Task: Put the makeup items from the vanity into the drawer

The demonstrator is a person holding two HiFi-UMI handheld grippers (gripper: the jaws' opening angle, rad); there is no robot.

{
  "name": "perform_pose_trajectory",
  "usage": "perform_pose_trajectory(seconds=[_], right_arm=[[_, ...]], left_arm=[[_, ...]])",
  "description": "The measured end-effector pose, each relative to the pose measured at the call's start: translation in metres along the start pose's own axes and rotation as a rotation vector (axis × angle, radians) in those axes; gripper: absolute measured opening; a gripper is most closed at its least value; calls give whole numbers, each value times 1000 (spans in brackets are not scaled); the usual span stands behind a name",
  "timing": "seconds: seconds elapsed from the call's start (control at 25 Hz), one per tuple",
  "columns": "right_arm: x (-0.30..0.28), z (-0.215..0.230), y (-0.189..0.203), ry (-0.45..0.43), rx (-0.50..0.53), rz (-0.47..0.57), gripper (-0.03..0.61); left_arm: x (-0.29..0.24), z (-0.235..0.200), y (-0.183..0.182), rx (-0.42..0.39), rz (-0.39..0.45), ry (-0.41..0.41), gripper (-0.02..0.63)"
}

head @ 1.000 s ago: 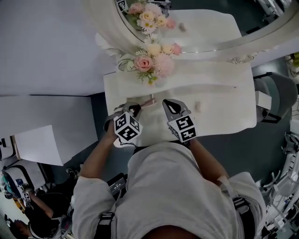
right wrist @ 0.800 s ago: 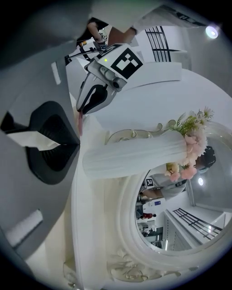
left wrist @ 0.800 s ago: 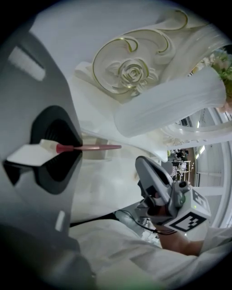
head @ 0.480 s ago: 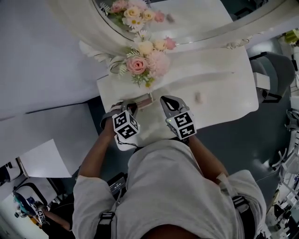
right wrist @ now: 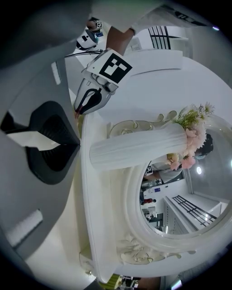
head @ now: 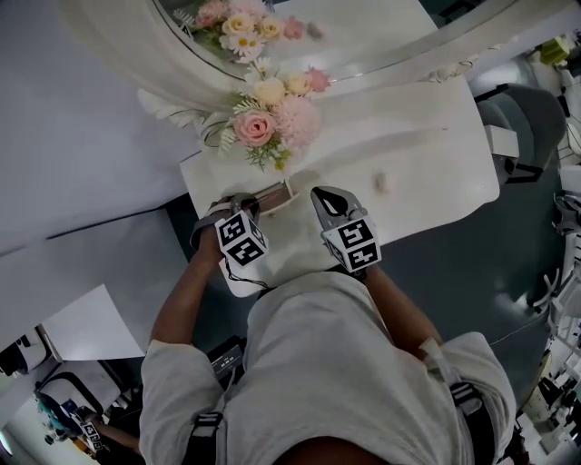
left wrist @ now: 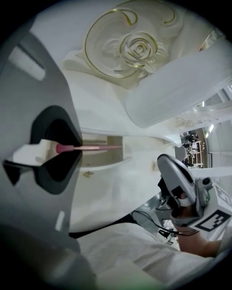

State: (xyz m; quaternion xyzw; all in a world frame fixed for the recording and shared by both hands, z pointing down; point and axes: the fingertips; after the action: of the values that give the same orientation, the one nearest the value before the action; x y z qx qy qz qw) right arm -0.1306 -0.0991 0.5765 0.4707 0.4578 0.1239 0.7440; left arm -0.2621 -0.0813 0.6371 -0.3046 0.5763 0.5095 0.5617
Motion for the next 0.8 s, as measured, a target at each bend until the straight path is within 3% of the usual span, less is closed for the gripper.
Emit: perform_pose_trajectory(seconds=[0.8], right_arm=[[6,6,-1,10,-2,1,0]], left_arm=[[1,0,-1,22,5,18,44]])
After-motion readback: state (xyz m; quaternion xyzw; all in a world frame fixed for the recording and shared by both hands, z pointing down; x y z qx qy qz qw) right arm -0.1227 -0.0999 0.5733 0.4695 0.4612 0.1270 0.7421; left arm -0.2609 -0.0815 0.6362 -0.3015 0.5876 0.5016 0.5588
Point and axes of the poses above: the fingertips, and each gripper's own axes: x backward along the fingers, z to its right, y out of its underside, and after that the axes turned 6 degrees about x, right-handed
